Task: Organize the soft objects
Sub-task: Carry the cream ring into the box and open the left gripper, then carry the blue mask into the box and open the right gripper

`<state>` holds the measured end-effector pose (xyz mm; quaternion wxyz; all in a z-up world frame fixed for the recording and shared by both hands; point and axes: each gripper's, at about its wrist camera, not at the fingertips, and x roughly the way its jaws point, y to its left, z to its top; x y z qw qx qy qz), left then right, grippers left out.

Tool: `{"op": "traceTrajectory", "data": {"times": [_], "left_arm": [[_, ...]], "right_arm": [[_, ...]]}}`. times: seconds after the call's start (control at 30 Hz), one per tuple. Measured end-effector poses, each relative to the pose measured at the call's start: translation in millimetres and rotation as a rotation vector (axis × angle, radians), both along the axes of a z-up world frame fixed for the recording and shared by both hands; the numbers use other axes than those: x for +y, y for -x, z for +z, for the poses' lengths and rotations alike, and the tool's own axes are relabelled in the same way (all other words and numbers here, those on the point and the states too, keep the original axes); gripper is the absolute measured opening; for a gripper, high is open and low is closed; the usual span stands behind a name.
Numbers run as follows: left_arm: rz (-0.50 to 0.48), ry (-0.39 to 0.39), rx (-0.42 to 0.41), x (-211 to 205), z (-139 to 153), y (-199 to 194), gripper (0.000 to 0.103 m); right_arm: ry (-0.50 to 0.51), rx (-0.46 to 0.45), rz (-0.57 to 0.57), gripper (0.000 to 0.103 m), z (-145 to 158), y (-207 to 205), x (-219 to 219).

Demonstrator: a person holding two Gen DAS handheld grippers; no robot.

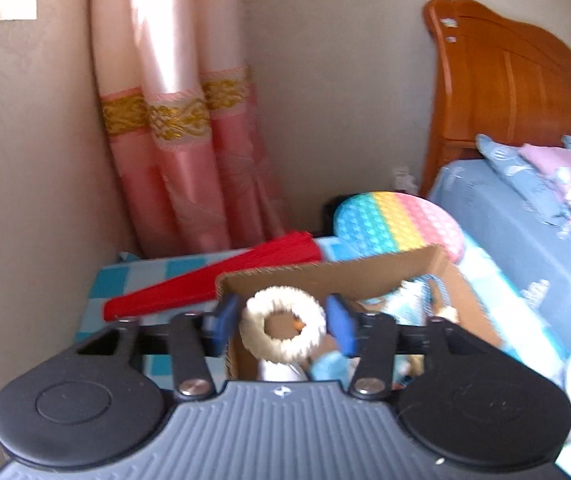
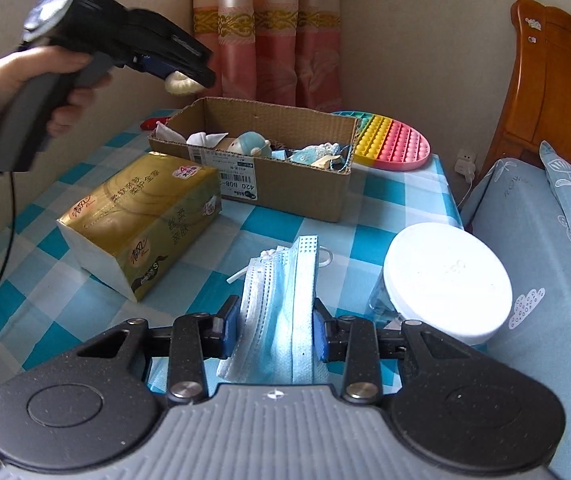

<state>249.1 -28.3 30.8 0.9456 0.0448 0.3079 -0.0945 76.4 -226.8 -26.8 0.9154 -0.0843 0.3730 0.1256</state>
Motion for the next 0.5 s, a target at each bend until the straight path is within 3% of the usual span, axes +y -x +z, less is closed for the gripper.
{"op": "traceTrajectory", "data": {"times": [0.03, 0.23, 0.33, 0.5], "left_arm": [[0.017, -0.009, -0.007, -2, -2, -5, 0.073], [0.047, -0.034, -0.019, 1, -4, 3, 0.084], [0.043, -0.041, -0.007, 6, 0, 22, 0.095], [-0.013, -0.017, 0.040, 12, 1, 70, 0.095]], "right_arm": [[-0.002, -0.004, -0.001, 0.041, 1, 0, -1], [0.003, -0.014, 0.002, 0.041, 4, -2, -1], [0.016, -0.023, 0.017, 0.041, 8, -5, 2], [0.031, -0.051, 0.070, 0.041, 25, -16, 6]]}}
